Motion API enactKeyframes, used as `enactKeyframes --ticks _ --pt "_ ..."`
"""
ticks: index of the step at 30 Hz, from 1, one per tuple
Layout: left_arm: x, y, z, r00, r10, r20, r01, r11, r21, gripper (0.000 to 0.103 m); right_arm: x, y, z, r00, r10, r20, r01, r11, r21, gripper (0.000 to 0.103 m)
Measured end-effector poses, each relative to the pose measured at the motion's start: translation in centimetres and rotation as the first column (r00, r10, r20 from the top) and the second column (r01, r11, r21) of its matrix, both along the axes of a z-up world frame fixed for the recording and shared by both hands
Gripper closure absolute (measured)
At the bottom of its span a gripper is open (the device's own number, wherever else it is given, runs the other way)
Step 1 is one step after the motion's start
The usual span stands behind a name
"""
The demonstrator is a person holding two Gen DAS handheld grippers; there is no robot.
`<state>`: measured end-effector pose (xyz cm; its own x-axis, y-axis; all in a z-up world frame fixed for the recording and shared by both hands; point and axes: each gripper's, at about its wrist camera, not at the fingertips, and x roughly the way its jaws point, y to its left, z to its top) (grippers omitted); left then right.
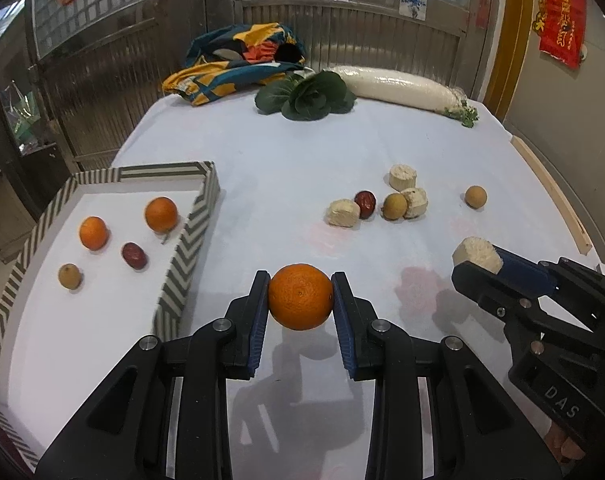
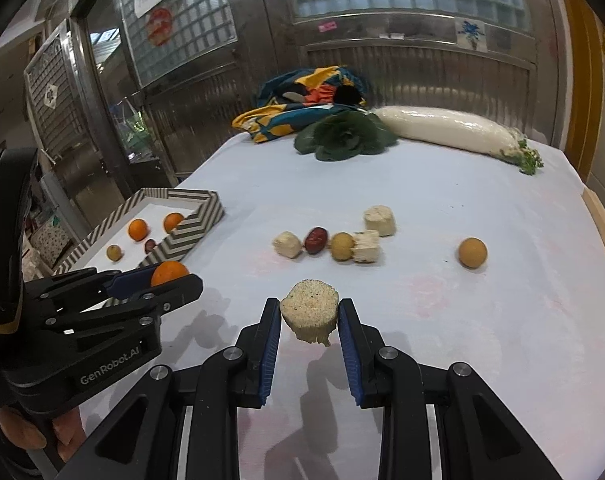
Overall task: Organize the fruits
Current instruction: 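Carry the orange and yam piece into the striped tray and open both grippers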
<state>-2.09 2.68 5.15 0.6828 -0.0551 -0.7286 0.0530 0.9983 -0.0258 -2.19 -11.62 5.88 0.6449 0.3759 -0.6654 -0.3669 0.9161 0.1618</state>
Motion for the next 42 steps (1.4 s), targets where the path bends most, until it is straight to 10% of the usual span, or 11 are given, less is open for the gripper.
enactKeyframes --ticks 42 --pt "-1.9 11.4 3.0 0.977 0.199 0.078 -0.201 0.979 0.024 0.073 0.5 12.3 3.1 0.974 0.218 0.061 -0.214 0.975 -0.059 0.075"
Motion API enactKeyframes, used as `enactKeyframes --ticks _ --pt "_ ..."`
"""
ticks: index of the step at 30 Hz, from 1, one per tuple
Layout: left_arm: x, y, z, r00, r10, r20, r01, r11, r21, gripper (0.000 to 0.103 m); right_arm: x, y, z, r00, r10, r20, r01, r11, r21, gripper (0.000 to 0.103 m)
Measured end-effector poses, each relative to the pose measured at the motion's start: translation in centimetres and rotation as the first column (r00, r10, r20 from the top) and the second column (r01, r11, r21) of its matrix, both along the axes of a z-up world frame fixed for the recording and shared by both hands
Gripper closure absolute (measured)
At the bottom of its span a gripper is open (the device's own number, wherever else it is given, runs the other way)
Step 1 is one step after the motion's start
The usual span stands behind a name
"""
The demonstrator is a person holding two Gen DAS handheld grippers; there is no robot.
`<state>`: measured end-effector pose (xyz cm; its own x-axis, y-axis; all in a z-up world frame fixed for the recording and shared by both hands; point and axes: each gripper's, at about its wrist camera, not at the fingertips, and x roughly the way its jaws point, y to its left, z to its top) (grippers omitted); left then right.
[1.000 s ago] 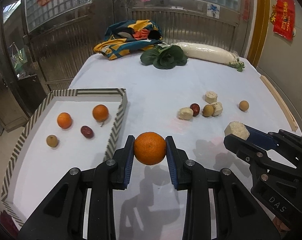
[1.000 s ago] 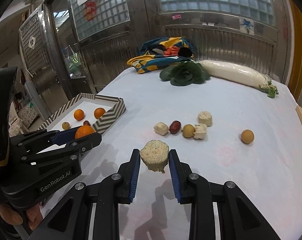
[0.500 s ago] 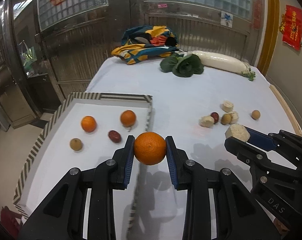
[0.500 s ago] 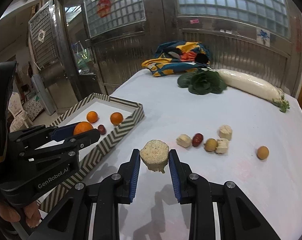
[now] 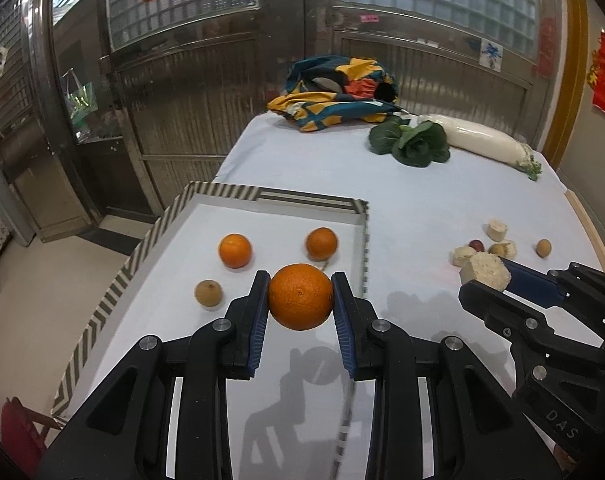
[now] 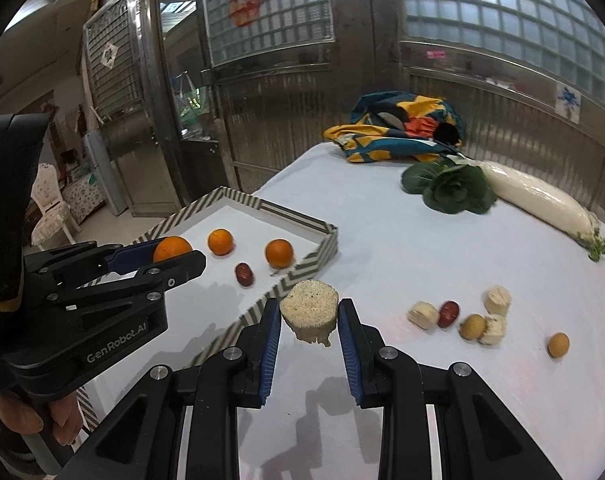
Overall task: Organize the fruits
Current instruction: 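Carry the orange and yam piece into the striped tray and open both grippers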
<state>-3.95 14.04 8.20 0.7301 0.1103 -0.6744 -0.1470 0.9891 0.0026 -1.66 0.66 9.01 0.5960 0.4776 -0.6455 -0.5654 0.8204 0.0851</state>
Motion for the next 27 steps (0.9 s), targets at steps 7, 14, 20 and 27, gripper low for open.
enactKeyframes --ticks 7,14,20,27 --pt "0.1 1.8 -0.2 1.0 0.028 -0.008 -0.028 1.0 -0.009 0.073 0.3 2.2 0.0 0.999 0.041 -0.002 -0.041 0.999 -0.013 0.075" --pt "0.1 4.0 -0.6 0.998 0.065 -0.022 -0.065 0.998 -0.018 0.073 0.7 4.2 -0.3 0.997 0.08 -0.009 -0.08 0.996 -0.029 0.075" --pt "0.2 6.1 -1.2 0.994 0.092 -0.051 -0.094 0.995 -0.031 0.073 1.2 5.9 -0.8 0.994 0.109 -0.022 -0.11 0.993 -0.041 0.075" --pt "0.7 8.2 -2.3 0.989 0.11 -0.101 -0.117 0.991 -0.071 0.073 2.0 8.2 -2.0 0.986 0.155 -0.055 -0.158 0.985 -0.064 0.075"
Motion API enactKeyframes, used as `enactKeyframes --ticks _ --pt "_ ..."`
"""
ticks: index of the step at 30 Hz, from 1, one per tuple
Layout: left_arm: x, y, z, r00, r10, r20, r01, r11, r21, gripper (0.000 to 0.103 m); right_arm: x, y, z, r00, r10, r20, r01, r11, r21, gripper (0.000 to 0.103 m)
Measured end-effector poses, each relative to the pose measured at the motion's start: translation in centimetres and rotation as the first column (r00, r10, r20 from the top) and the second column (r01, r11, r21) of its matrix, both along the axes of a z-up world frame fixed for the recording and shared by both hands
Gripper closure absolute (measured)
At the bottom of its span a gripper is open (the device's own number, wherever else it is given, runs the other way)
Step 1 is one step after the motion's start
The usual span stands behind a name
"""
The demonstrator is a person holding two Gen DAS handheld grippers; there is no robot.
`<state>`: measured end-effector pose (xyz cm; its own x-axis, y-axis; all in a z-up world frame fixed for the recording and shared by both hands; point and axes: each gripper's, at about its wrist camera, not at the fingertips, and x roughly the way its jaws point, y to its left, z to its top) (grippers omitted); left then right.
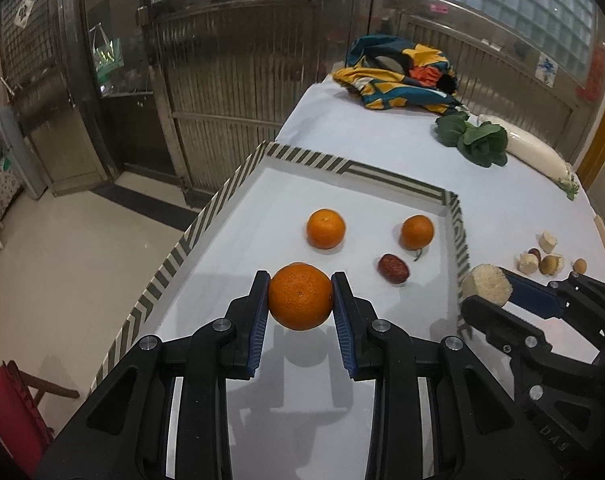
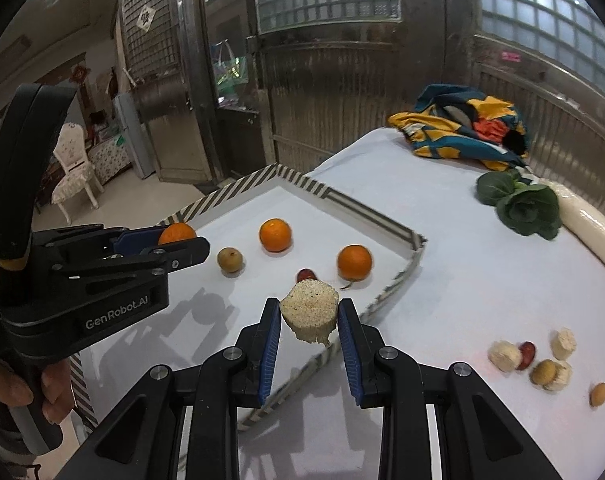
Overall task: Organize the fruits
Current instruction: 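Carry the orange and yam piece into the striped tray and open both grippers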
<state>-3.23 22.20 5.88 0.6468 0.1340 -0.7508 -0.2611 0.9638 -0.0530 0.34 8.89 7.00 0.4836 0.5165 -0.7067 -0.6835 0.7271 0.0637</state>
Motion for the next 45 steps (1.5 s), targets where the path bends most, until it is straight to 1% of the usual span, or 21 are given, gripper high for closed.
enactKeyframes --ticks 3,8,18,21,26,31,36,37,39,40,41,43,45 --pt "0.4 0.5 -0.4 1.0 0.005 -0.014 -0.005 1.0 -0.012 0.073 0.4 1.2 -0.6 1.0 0.017 -0.009 -0.017 1.0 -0.02 0.075" --pt "0.9 1.0 -0.9 0.999 0.011 -0.031 -0.011 1.0 -0.01 0.073 0.9 2.6 -1.5 0.999 0.038 -0.024 -0.039 0.998 -0.045 0.075" --pt "2.2 1.7 -2.3 0.997 0.019 -0.076 -0.021 0.999 -0.025 0.073 2.4 5.4 -4.0 0.994 0.08 -0.079 -0.089 0.99 -0.112 0.075" --pt "2.4 1.7 -2.4 0.997 0.022 -0.074 -0.024 0.999 -0.026 0.073 2.8 6.0 -4.8 0.992 0.085 -0.09 -0.097 0.987 -0.131 0.075" --pt "2.6 1.8 -2.6 0.996 0.02 -0.083 -0.022 1.0 -0.023 0.073 3.3 6.3 -5.2 0.991 0.082 -0.103 -0.095 0.986 -0.135 0.075" --pt "2.9 2.0 -3.1 0.994 0.023 -0.108 -0.027 0.999 -0.035 0.073 3.6 6.6 -5.5 0.992 0.08 -0.102 -0.094 0.985 -0.143 0.075" --pt "3.5 2.6 -4.2 0.985 0.027 -0.17 -0.042 0.995 -0.087 0.073 3.8 6.5 -5.4 0.991 0.078 -0.11 -0.093 0.986 -0.136 0.075" --pt "3.5 2.6 -4.4 0.983 0.027 -0.18 -0.044 0.995 -0.093 0.072 3.8 6.5 -5.4 0.99 0.079 -0.113 -0.094 0.987 -0.131 0.075" --pt "3.4 2.8 -4.2 0.985 0.031 -0.168 -0.049 0.993 -0.106 0.064 3.8 6.1 -5.2 0.989 0.074 -0.125 -0.089 0.989 -0.115 0.074" --pt "3.3 2.9 -4.1 0.986 0.035 -0.161 -0.054 0.993 -0.109 0.053 3.7 5.9 -5.0 0.989 0.069 -0.13 -0.083 0.991 -0.108 0.074" --pt "3.2 3.0 -3.9 0.988 0.041 -0.151 -0.059 0.992 -0.113 0.044 3.7 5.7 -4.7 0.989 0.069 -0.13 -0.082 0.992 -0.101 0.073" --pt "2.7 2.9 -3.2 0.991 0.049 -0.121 -0.064 0.991 -0.121 0.043 3.3 5.0 -4.0 0.991 0.065 -0.118 -0.075 0.994 -0.08 0.073" --pt "2.2 2.5 -2.4 0.994 0.051 -0.096 -0.062 0.992 -0.114 0.043 2.9 4.1 -3.1 0.993 0.051 -0.105 -0.058 0.997 -0.058 0.072"
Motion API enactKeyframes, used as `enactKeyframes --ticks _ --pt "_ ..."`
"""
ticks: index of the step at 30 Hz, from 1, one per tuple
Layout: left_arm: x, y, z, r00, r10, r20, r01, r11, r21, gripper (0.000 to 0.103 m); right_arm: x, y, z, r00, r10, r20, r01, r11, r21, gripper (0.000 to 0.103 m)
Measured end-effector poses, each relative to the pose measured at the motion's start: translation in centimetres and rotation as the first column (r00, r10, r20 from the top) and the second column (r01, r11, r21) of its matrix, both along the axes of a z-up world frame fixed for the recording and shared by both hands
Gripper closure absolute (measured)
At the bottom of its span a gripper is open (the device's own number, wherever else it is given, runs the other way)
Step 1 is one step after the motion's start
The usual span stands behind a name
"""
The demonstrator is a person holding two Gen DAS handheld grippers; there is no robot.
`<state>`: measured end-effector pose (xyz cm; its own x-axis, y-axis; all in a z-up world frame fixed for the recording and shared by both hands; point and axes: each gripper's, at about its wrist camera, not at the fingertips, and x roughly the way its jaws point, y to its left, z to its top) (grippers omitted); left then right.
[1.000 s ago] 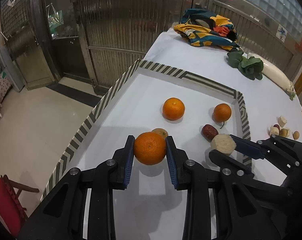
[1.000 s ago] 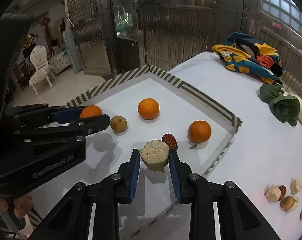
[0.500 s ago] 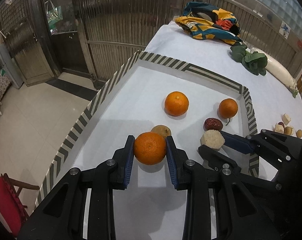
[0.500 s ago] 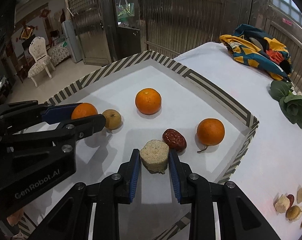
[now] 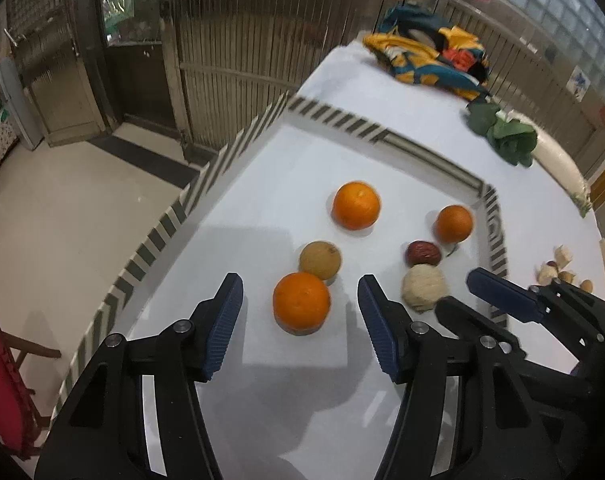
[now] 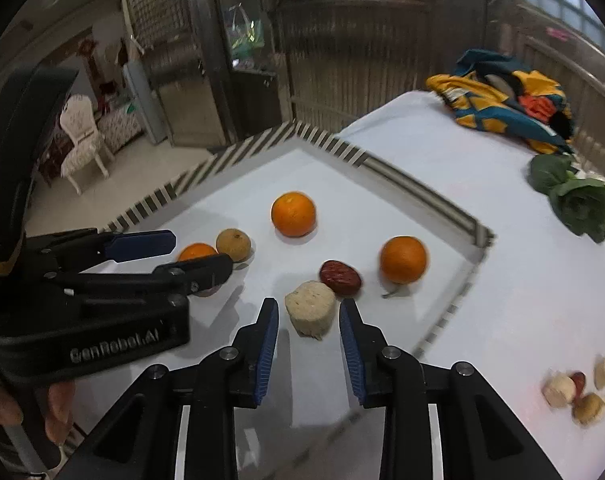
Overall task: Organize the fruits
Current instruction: 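Carry the orange and yam piece into the striped tray and open both grippers, then withdraw both grippers from the tray toward the remaining fruit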
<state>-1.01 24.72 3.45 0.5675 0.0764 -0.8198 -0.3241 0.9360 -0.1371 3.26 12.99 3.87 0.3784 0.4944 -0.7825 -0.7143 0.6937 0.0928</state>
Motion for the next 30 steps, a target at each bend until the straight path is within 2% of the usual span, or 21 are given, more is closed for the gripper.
enactKeyframes --ticks 5,11,15,23,30 --pt "-0.9 -1.8 1.5 0.999 -0.02 0.048 0.018 0.999 0.038 0.043 -1.2 -2.9 2.0 0.999 -0.037 0.006 0.037 0.997 0.074 0.071" --pt "-2.1 -5.2 3.4 0.991 -0.075 0.111 0.069 0.996 0.054 0.043 -2.0 -7.3 3.1 0.993 -0.118 0.019 0.116 0.988 0.101 0.068" --pt "-2.3 -7.9 3.9 0.984 -0.124 0.125 0.116 0.991 0.071 0.043 -2.2 -10.5 3.3 0.983 -0.181 0.018 0.178 0.976 0.123 0.068" --pt "-1.3 -13.4 3.8 0.966 -0.232 0.117 0.224 0.972 0.077 0.043 -2.8 -16.9 3.0 0.961 -0.275 0.013 0.271 0.955 0.122 0.068" --pt "0.7 -17.5 2.5 0.946 -0.315 0.075 0.31 0.949 0.062 0.043 -2.1 -22.4 1.5 0.93 -0.366 -0.009 0.366 0.926 0.092 0.068"
